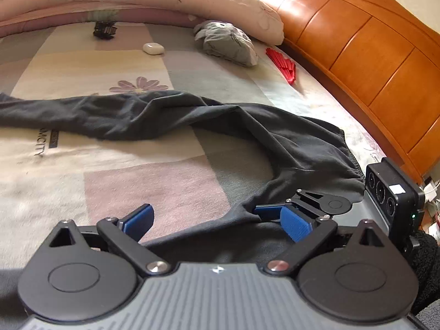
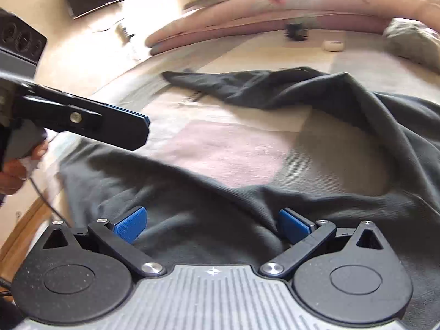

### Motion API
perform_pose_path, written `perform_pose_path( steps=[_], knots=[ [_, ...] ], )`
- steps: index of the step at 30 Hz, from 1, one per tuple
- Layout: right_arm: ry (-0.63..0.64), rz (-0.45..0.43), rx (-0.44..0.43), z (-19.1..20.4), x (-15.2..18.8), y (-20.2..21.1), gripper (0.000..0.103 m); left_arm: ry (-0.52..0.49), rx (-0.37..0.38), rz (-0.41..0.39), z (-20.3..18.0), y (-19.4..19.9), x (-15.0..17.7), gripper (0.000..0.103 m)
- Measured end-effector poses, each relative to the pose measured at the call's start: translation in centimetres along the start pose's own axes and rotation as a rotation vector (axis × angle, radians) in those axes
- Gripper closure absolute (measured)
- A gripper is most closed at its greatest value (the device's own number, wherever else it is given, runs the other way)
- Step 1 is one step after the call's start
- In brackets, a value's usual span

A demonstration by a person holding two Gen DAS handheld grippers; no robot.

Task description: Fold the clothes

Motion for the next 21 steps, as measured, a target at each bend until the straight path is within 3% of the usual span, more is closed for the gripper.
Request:
perform_pose_path(
  steps=[1,4,6,13,16,21],
  knots=[
    [0.003,-0.012,0.013,-0.1,-0.2,0.7,0.0,0.01,-0.007,-0.013,0.3,0.6,0.4,0.005],
    [-0.036,-0.043,0.195,-2.6,-0.9,1.8,0.0,0.029,-0.036,-0.039,1.2,1.9,1.4,0.005],
    [-0.095,-0.022,0.27,-5.0,-0.8,1.5,0.0,0.043,-0.061,-0.044,1.6,2.0,2.0,0.005],
    [-0.076,-0.023,0.333,-7.0,-2.0,-1.6,0.0,0.076,-0.107,-0.016,2.6,1.9,3.7,0.005],
    [-0.097,-0.047,0.331,-6.0,-2.4,0.0,0.0,0.058,-0.136,-0.018,2.5,2.7,4.1,0.005],
    [-0.001,-0.054,0.358,-2.2,0.2,3.0,0.0,0.068,-0.13,0.027,2.5,2.2,6.8,0.005]
  ],
)
Point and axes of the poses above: each gripper's, at about its wrist camera, not at the fingertips, and y roughly against the way its jaws point, z to its left, x to its underside, the point moved 9 cm from there along -y, roughly the way its jaws point, and after that the axes turned 5 degrees about x, right-handed, at the moved point
